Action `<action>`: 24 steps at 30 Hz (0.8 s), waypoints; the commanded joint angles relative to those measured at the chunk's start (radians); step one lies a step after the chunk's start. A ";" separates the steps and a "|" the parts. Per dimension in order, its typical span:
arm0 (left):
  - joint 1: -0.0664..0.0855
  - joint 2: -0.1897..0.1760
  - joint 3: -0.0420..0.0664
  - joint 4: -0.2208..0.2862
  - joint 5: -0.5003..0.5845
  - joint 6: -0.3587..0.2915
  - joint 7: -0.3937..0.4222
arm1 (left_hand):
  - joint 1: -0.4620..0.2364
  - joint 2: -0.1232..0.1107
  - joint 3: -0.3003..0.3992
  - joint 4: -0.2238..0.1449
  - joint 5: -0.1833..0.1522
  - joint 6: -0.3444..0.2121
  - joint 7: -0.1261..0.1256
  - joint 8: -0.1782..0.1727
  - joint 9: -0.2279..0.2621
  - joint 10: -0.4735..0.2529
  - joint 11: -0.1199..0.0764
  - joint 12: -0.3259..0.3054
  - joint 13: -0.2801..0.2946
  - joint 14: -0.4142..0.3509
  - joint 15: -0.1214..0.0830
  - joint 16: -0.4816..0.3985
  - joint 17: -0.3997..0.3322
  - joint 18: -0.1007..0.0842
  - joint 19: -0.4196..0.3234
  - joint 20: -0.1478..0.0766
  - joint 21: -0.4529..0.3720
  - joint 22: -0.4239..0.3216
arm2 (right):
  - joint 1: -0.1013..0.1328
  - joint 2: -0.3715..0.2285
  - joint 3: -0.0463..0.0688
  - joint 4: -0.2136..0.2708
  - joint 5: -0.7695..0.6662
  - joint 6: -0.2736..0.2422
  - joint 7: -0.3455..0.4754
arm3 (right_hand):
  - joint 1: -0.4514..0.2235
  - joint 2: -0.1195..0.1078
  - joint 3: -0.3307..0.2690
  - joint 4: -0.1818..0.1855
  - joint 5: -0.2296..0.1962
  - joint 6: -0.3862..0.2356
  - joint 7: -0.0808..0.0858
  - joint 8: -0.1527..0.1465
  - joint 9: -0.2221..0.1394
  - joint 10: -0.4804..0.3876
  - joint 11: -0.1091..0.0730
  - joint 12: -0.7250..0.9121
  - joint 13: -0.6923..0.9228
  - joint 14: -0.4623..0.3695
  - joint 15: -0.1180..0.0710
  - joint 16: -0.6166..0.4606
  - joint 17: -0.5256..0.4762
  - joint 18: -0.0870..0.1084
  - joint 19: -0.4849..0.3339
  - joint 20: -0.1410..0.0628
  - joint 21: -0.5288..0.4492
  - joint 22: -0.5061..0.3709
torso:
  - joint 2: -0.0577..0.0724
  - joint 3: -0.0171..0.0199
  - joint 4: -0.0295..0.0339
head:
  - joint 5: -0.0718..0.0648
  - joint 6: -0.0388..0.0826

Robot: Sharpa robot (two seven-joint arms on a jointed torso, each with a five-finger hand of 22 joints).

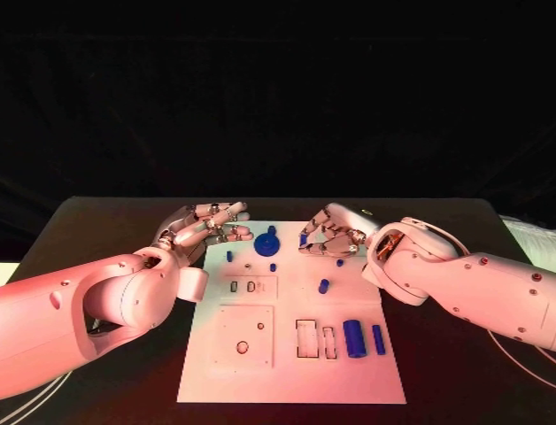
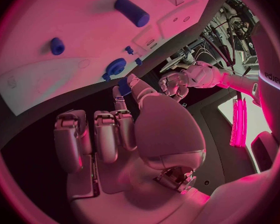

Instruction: Assemble the parts on the task board

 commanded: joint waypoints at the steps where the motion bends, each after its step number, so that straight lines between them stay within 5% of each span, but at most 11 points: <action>1: 0.000 0.002 0.001 -0.003 0.005 0.018 0.010 | 0.007 0.000 0.001 -0.005 -0.006 -0.006 0.000 -0.004 0.000 -0.003 0.002 -0.006 0.000 -0.004 0.001 -0.005 0.001 0.012 0.002 0.005 -0.004 -0.001 | -0.010 0.023 -0.005 0.014 -0.134 0.006 -0.050 | 0.002 0.012 0.000 0.006 0.003 0.054 -0.037 -0.003 0.001 0.074 -0.007 -0.003 0.204 0.097 -0.006 0.003 0.229 -0.014 0.105 -0.008 0.006 0.263 | -0.001 -0.0017 0.0011 | 0.011 -0.010; 13: 0.000 0.001 0.001 -0.006 0.007 0.018 0.012 | 0.008 0.001 0.002 -0.006 -0.005 -0.006 -0.001 -0.004 0.000 -0.003 0.002 -0.006 0.000 -0.004 0.001 -0.006 0.002 0.012 0.002 0.005 -0.004 -0.001 | -0.053 0.119 -0.033 0.013 -0.256 0.019 -0.087 | 0.004 0.013 0.001 0.004 0.004 0.053 -0.037 -0.004 0.001 0.072 -0.007 -0.011 0.200 0.097 -0.007 0.001 0.225 -0.014 0.105 -0.008 0.006 0.263 | 0.001 -0.0011 0.0025 | 0.024 -0.025; 24: 0.000 -0.001 0.001 -0.005 0.008 0.019 0.012 | 0.009 0.001 0.002 -0.006 -0.005 -0.006 -0.001 -0.004 0.000 -0.003 0.002 -0.006 0.000 -0.004 0.001 -0.006 0.002 0.012 0.002 0.004 -0.004 -0.001 | -0.067 0.171 -0.044 -0.023 -0.271 0.051 -0.098 | -0.003 0.009 -0.002 0.007 0.000 0.046 -0.034 -0.011 0.000 0.071 -0.005 -0.015 0.198 0.095 -0.006 -0.003 0.217 -0.014 0.105 -0.009 0.006 0.263 | 0.001 -0.0002 0.0003 | 0.032 -0.025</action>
